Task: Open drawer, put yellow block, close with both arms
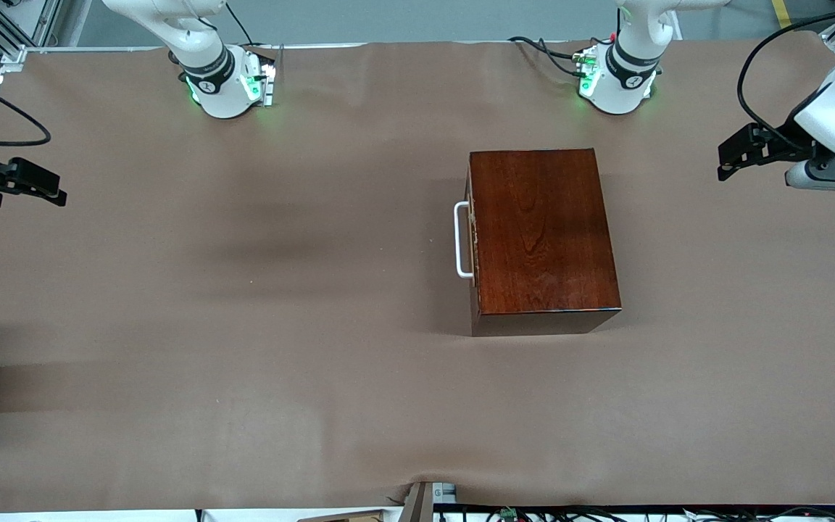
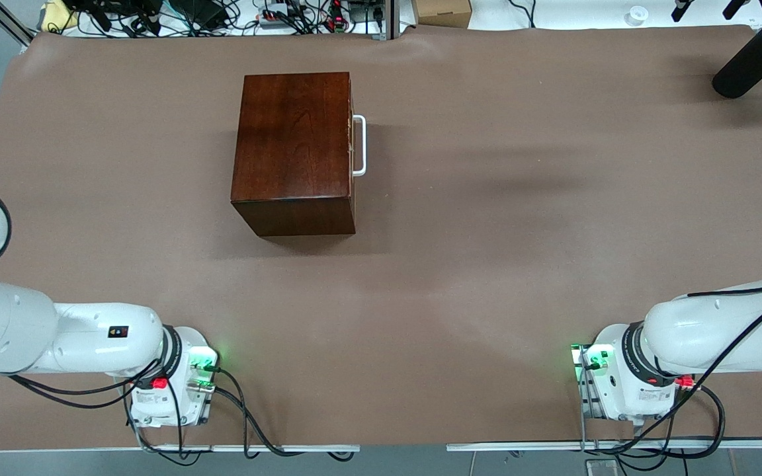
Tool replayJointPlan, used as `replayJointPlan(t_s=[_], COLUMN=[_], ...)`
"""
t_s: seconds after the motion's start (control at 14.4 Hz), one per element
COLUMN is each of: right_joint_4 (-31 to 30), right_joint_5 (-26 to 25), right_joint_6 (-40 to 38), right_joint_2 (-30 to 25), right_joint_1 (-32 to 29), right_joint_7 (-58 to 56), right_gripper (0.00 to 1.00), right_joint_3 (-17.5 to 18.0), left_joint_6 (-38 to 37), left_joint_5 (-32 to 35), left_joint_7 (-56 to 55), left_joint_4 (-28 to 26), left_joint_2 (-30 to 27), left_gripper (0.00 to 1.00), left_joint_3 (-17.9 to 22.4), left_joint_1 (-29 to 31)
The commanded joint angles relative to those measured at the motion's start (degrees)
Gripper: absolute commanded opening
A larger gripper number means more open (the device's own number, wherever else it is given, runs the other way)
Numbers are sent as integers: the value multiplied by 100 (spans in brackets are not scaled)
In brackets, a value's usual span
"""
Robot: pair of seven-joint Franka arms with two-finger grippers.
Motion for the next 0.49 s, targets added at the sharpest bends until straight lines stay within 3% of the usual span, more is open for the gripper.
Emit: replayJointPlan(t_s=[0.0, 0.42], right_joint_4=[-88, -88], right_joint_5=[-23, -23], right_joint_6=[-23, -23], right_joint_2=[-108, -108], right_joint_1=[-37, -46], right_joint_7=[54, 63], right_gripper=[100, 100], right_joint_3=[34, 34], left_joint_6=[-198, -101], left_joint_5=[-64, 86], left_joint_7=[169, 195], left_joint_4=[-10, 25], left_joint_2=[-86, -51], left_gripper=[100, 100], left_joint_3=[-14, -58], left_joint_1=[105, 87])
